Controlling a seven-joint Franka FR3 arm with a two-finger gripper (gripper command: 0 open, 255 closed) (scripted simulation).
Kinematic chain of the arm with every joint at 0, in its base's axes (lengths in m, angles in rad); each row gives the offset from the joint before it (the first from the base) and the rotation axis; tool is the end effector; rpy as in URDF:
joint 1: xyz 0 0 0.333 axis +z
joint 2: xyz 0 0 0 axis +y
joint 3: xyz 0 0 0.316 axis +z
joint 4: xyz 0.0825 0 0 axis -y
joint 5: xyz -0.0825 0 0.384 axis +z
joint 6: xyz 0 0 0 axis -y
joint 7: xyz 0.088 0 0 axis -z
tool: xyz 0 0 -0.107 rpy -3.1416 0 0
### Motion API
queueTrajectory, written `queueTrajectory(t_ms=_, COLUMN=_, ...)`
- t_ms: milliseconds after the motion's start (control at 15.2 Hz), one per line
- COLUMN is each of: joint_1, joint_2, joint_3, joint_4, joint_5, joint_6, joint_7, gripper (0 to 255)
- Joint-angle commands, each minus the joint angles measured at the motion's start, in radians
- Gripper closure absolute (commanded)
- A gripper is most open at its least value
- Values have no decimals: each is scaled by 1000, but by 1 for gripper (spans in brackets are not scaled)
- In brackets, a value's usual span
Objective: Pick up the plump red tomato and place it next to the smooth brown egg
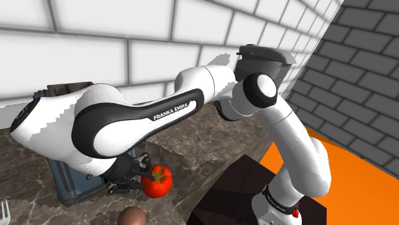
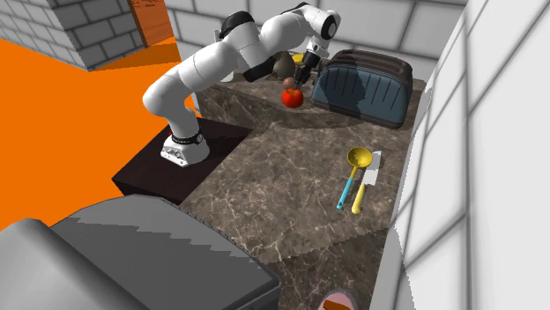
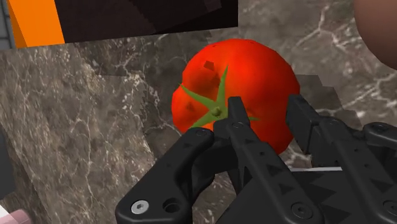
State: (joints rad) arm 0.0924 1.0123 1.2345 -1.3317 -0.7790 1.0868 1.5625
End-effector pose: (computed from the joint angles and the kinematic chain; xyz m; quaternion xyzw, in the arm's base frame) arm 0.4304 0.4692 0.3326 0.9399 -0.1202 -0.1260 0.2937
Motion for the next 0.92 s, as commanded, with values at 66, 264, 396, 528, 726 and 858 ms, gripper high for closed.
queueTrajectory(t_ms=66, joint_1=2, joint_2=-8, joint_3=2, joint_4=14, joint_5=6, joint_6=-21, joint_7=-4, gripper=255)
queueTrajectory(t_ms=264, joint_1=8, joint_2=-23, joint_3=10, joint_4=38, joint_5=16, joint_6=-49, joint_7=-10, gripper=255)
queueTrajectory(t_ms=396, joint_1=3, joint_2=-18, joint_3=8, joint_4=27, joint_5=12, joint_6=-37, joint_7=-9, gripper=0)
queueTrajectory(t_ms=528, joint_1=173, joint_2=-52, joint_3=-53, joint_4=-45, joint_5=-184, joint_6=-102, joint_7=-110, gripper=0)
queueTrajectory(t_ms=726, joint_1=320, joint_2=-102, joint_3=-120, joint_4=-335, joint_5=-462, joint_6=-132, joint_7=-202, gripper=0)
queueTrajectory(t_ms=858, joint_1=296, joint_2=-76, joint_3=-87, joint_4=-371, joint_5=-509, joint_6=-154, joint_7=-195, gripper=0)
